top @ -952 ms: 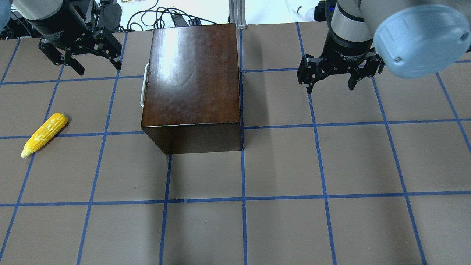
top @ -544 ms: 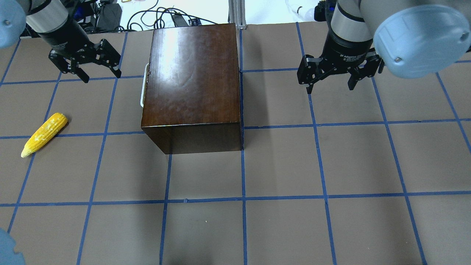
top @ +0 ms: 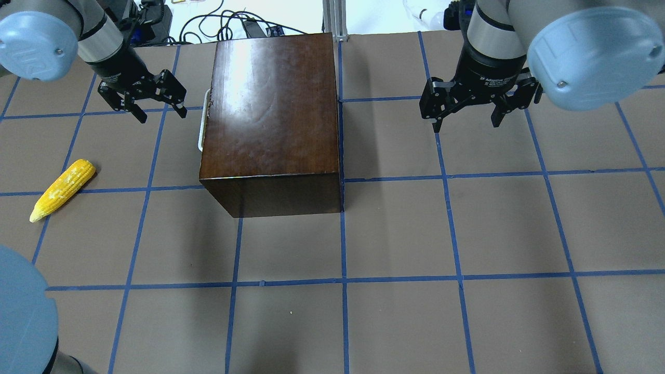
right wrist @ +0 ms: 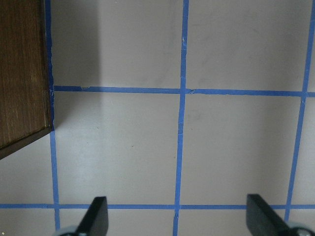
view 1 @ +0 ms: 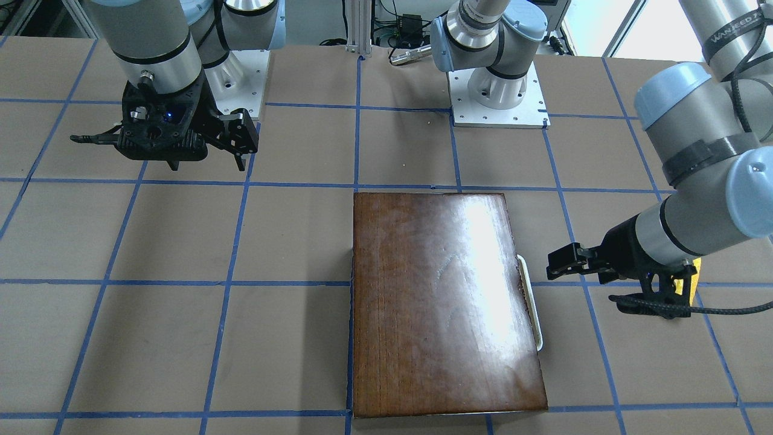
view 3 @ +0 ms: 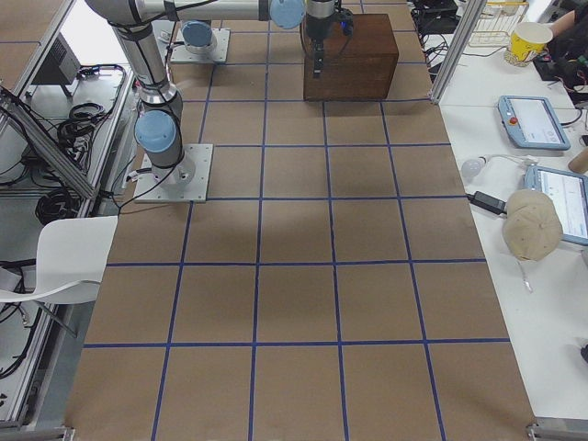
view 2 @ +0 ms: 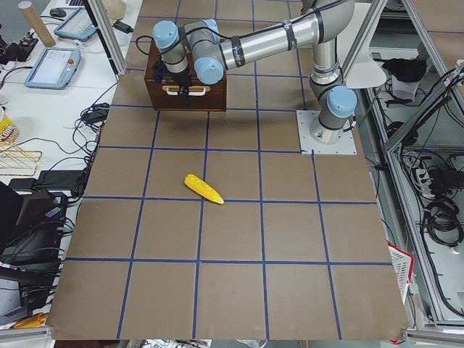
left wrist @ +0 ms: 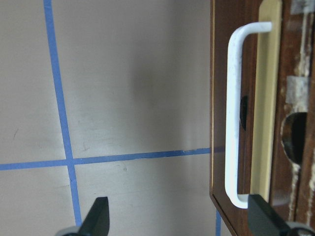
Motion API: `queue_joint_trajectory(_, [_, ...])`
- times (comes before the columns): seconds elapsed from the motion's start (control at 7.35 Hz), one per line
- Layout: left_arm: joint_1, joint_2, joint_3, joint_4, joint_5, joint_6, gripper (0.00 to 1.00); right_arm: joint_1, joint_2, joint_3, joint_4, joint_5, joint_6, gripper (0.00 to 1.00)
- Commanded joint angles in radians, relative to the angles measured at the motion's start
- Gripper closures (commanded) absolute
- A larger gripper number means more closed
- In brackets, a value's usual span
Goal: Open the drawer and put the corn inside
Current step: 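Move the left gripper down to the white drawer handle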
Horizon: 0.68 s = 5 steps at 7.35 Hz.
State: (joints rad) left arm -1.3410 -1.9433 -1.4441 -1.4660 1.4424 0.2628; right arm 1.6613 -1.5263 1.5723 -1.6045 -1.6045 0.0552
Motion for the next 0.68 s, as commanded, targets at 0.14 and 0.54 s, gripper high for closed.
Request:
queue_joint_trajectory(0.14, [-0.001, -0.028, -0.018, 0.039, -0.031, -0.019, 0.00, 0.000, 0.000, 0.000, 0.000, 0.000, 0.000, 0.00])
queue_joint_trajectory(0.54, [-0.001, -0.046, -0.039, 0.075, -0.042, -0.108, 0.00, 0.000, 0.000, 0.000, 0.000, 0.000, 0.000, 0.00])
